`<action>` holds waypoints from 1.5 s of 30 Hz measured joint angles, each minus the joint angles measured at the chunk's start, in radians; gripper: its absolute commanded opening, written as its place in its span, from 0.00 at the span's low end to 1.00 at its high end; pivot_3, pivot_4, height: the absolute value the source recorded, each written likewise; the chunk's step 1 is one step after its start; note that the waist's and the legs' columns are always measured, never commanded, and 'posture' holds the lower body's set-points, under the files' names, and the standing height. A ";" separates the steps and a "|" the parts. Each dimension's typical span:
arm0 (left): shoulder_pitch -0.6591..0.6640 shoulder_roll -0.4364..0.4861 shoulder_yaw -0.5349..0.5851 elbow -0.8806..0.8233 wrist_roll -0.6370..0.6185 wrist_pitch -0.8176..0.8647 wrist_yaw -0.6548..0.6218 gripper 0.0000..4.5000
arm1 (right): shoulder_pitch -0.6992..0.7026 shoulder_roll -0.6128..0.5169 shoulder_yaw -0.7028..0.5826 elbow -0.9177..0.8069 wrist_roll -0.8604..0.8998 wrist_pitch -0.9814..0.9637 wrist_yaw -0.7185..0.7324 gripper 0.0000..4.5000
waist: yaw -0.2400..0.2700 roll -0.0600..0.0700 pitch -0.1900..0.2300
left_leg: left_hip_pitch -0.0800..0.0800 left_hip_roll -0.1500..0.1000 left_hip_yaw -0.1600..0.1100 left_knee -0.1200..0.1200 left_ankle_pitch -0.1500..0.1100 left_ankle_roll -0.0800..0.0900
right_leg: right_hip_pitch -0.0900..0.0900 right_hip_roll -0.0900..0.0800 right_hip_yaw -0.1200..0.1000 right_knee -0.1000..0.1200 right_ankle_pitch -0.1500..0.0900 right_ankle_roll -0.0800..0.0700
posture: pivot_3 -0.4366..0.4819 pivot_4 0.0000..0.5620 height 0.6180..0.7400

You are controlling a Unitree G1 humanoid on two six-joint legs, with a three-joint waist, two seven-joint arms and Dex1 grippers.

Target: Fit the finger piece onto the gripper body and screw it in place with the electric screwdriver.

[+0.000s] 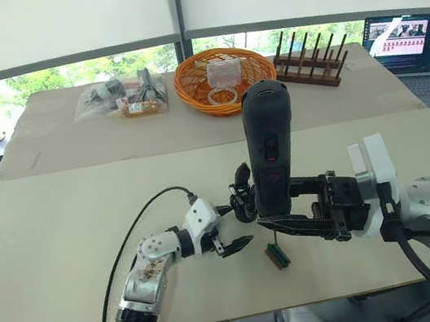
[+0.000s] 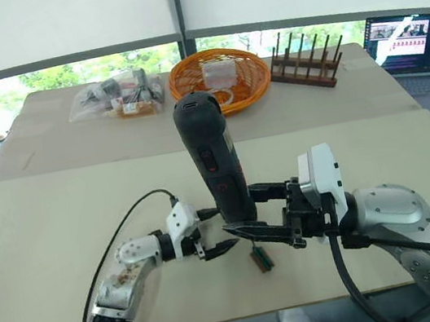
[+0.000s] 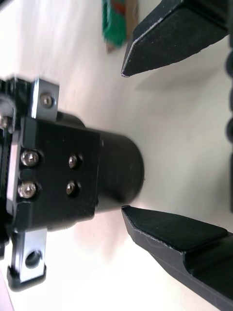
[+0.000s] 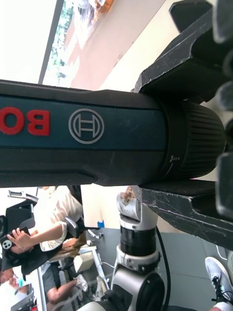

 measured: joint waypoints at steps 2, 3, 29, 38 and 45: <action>0.008 -0.026 -0.004 0.000 0.013 -0.006 0.063 1.00 | -0.001 0.002 0.001 0.001 0.001 0.000 -0.001 0.42 | 0.010 0.000 0.000 | 0.001 0.000 0.000 0.000 -0.001 0.002 | 0.000 0.000 0.000 0.000 0.000 0.000 | 0.48 0.27 1.00; 0.013 -0.039 -0.007 0.001 0.020 -0.011 0.094 1.00 | -0.005 0.006 0.002 0.002 0.002 0.000 -0.005 0.42 | 0.013 0.000 0.000 | 0.001 0.000 0.000 0.000 -0.001 0.002 | 0.000 0.000 0.000 0.000 0.000 0.000 | 0.48 0.27 1.00; -0.030 -0.160 -0.105 0.084 0.006 -0.044 0.199 0.51 | -0.003 0.015 0.010 -0.021 0.038 0.033 -0.065 0.42 | 0.035 0.002 -0.001 | 0.000 -0.002 0.000 0.000 0.002 0.012 | 0.001 0.000 -0.001 -0.001 0.000 0.000 | 0.48 0.27 1.00; -0.346 -0.025 -0.099 0.504 -0.081 -0.289 -0.236 0.51 | -0.006 0.013 0.010 -0.021 0.037 0.033 -0.047 0.42 | 0.024 0.002 -0.001 | -0.006 -0.002 0.000 0.001 0.006 0.011 | -0.002 0.003 -0.003 0.001 0.000 0.000 | 0.48 0.27 1.00; -0.525 -0.075 -0.086 0.851 -0.073 -0.523 -0.412 0.51 | -0.004 0.015 0.009 -0.027 0.037 0.033 -0.062 0.42 | 0.016 0.002 -0.001 | -0.013 -0.004 0.000 0.001 0.007 0.010 | -0.003 0.002 -0.005 -0.007 0.001 0.001 | 0.48 0.27 1.00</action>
